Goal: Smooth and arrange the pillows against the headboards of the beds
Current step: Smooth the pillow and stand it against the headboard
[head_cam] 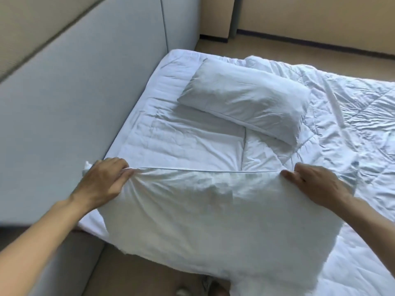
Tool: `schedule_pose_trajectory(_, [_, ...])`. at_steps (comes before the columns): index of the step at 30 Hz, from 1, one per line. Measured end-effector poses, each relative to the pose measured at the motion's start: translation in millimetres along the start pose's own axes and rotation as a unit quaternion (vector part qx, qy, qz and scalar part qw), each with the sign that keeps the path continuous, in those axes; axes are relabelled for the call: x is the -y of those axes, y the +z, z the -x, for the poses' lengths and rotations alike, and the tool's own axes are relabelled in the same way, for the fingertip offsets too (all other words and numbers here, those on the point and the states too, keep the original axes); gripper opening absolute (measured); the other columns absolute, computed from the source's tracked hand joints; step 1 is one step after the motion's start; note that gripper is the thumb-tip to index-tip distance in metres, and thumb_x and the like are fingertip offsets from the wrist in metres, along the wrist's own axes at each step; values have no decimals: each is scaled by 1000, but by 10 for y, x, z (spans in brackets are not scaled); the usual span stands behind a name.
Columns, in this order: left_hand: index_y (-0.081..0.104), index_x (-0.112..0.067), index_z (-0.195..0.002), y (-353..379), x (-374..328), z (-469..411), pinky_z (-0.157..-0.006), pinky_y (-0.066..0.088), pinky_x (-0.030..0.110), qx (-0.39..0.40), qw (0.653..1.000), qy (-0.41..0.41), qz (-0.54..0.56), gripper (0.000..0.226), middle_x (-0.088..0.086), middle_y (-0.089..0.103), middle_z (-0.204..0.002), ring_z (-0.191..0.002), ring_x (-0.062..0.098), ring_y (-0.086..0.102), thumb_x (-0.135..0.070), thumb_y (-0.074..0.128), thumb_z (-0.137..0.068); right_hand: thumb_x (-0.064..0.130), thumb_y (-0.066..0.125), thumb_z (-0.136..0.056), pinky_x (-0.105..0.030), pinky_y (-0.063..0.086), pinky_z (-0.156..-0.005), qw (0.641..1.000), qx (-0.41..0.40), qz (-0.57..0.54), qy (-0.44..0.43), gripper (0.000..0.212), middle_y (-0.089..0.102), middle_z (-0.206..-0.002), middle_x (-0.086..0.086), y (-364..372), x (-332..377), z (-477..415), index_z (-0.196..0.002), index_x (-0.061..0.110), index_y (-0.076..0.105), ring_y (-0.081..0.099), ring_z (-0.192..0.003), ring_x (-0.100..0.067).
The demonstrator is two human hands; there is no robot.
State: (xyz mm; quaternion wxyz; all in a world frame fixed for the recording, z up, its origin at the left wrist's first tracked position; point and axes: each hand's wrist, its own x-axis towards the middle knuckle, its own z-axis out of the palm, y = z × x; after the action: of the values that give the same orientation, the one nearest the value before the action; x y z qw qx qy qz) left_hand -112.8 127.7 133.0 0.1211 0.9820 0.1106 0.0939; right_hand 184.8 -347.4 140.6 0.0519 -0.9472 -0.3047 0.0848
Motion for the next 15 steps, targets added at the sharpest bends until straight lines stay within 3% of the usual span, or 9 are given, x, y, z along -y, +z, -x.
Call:
schedule_pose_trajectory(2, [55,-20,-82,-252,-75,307,-67,36,40,-49,999,-8,4,27,-9,52,-74,-70,22,53,-42,46,-94,71,35,-95,-34,35,-55,994,-103,-1,-37,49,41,-61,14,-202,9,315,-69,30,35,51,-62,-24])
schedule_pose_trajectory(5, [53,-22,-83,-375,-197,720,-66,30,37,-63,998,-22,-2,23,-14,47,-75,-72,16,48,-42,47,-93,64,41,-92,-32,35,-54,984,-159,-11,-75,41,38,-64,12,-233,58,735,-72,29,35,51,-64,-23])
schedule_pose_trajectory(7, [55,-20,-82,-257,-247,881,-66,28,35,-25,999,-34,-16,27,-10,53,-75,-73,19,54,-42,44,-91,59,43,-92,-36,42,-52,982,-158,-15,-104,41,41,-64,7,-76,104,847,-72,24,40,55,-65,-29])
schedule_pose_trajectory(10, [61,-14,-84,32,-319,953,-70,38,39,73,995,-67,-32,41,-2,60,-77,-74,28,61,-45,35,-89,60,36,-95,-44,48,-52,981,-123,0,-149,56,50,-60,-5,241,172,864,-67,13,48,56,-59,-34])
schedule_pose_trajectory(15, [62,-17,-89,380,-472,765,-68,42,36,53,995,-55,-64,30,-3,59,-82,-74,24,57,-38,40,-94,49,42,-94,-45,46,-59,982,-121,78,-120,43,52,-67,-6,488,119,651,-71,14,52,56,-65,-36])
